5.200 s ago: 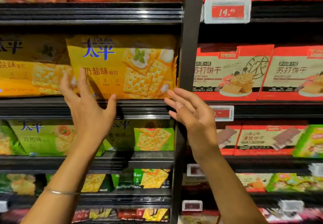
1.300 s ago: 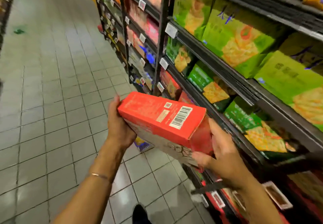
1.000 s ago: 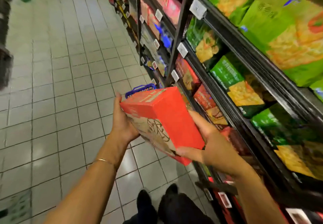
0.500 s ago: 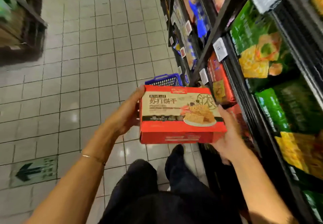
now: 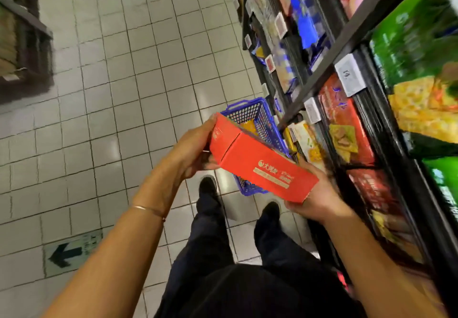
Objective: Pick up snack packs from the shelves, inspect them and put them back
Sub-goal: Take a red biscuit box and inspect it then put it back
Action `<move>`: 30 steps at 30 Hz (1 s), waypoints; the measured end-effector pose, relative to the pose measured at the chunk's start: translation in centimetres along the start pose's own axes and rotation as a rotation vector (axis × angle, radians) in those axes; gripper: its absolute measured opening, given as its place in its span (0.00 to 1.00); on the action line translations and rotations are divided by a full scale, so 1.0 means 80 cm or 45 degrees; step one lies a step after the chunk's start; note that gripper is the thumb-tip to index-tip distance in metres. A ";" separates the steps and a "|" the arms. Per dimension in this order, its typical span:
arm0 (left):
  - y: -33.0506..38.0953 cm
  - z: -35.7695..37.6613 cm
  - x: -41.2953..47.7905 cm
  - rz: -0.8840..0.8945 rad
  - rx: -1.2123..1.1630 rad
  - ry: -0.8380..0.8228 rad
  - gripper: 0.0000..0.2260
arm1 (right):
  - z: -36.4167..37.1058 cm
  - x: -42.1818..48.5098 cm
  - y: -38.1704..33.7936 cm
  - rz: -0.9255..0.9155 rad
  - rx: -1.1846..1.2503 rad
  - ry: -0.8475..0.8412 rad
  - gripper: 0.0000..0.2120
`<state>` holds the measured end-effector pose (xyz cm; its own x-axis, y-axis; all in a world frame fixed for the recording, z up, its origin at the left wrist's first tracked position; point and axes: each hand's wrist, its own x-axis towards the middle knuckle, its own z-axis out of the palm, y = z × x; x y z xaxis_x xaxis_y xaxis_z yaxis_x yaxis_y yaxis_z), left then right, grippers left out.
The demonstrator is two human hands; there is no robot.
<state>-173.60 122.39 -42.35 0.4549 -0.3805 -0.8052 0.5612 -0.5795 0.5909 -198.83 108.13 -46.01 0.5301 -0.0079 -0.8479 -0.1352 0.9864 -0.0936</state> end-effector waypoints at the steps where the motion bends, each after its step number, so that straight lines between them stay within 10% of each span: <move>1: 0.002 -0.005 0.019 -0.039 0.041 -0.023 0.23 | 0.004 0.016 0.007 -0.017 0.001 0.007 0.17; 9: -0.025 -0.009 0.215 -0.028 0.360 -0.432 0.17 | -0.038 0.227 0.049 -0.285 0.085 0.374 0.19; 23: -0.296 0.111 0.693 -0.195 0.665 -0.287 0.19 | -0.256 0.671 0.013 -0.237 0.053 0.822 0.22; 30: -0.355 0.143 0.749 0.111 1.268 -0.280 0.18 | -0.304 0.712 0.047 -0.138 0.021 0.729 0.26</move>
<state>-170.21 107.82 -107.95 0.2737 -0.5154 -0.8121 -0.3428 -0.8411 0.4183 -189.51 107.44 -107.33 0.0029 -0.1919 -0.9814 -0.0898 0.9774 -0.1914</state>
